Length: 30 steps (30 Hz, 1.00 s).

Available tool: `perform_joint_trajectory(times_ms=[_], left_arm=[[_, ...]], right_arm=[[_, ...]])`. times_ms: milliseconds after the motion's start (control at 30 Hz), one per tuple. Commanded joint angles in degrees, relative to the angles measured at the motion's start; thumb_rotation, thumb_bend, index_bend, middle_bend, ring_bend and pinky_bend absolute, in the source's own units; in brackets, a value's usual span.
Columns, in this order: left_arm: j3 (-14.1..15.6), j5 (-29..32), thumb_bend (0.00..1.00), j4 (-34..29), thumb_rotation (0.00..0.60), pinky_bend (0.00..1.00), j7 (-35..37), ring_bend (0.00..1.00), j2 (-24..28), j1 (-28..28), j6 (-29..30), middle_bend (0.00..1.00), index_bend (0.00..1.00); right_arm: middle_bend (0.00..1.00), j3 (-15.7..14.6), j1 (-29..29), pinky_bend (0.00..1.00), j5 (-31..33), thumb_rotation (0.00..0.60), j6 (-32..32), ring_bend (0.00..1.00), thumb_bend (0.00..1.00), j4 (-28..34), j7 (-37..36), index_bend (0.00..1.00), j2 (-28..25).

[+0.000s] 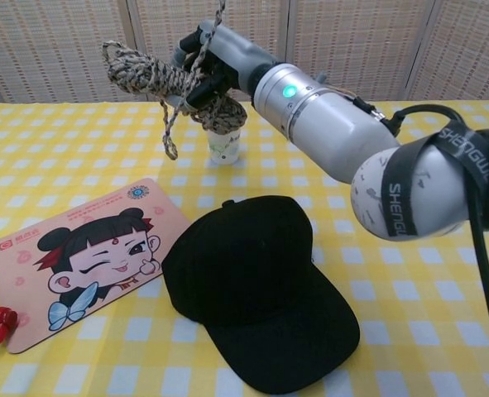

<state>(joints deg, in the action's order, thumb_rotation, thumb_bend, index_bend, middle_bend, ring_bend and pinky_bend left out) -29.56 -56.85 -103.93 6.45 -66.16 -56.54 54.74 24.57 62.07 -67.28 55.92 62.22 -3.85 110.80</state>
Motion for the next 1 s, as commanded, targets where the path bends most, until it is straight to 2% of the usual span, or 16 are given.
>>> perform_joint_trajectory(times_ms=[33,267,567,800,1000], left_arm=[[0.0,3.09,0.45,2.47,0.6,0.85,-2.16,1.0,-1.43,-1.84,-0.62,1.0,0.81],[0.29,8.68,0.45,7.19,0.6,0.85,-4.46,1.0,-3.21,-4.04,-1.89,1.0,0.81],[1.46,13.76,0.45,12.92,0.6,0.85,-6.62,1.0,-3.73,-4.61,-3.07,1.0,0.81],[3.01,16.11,0.45,15.75,0.6,0.85,-7.5,1.0,-2.61,-3.39,-4.43,1.0,0.81],[4.44,18.98,0.45,19.0,0.6,0.85,-8.95,1.0,-2.57,-2.81,-5.48,1.0,0.81]], right_arm=[[0.61,-1.62,-0.22,0.66,-2.87,0.6,-0.87,0.56,0.61,0.5,-3.5,0.79,-1.08],[0.61,-4.49,-0.39,0.66,-8.73,0.6,-1.3,0.56,0.61,-0.44,-10.84,0.79,-2.76],[0.61,-8.36,-2.06,0.66,-15.95,0.6,3.13,0.56,0.6,-3.5,-22.87,0.8,-3.53],[0.62,-9.46,-4.34,0.66,-18.83,0.6,8.77,0.56,0.6,-4.93,-32.15,0.81,-3.9],[0.63,-10.01,-6.05,0.66,-20.53,0.6,12.85,0.56,0.6,-4.2,-36.59,0.82,-5.14]])
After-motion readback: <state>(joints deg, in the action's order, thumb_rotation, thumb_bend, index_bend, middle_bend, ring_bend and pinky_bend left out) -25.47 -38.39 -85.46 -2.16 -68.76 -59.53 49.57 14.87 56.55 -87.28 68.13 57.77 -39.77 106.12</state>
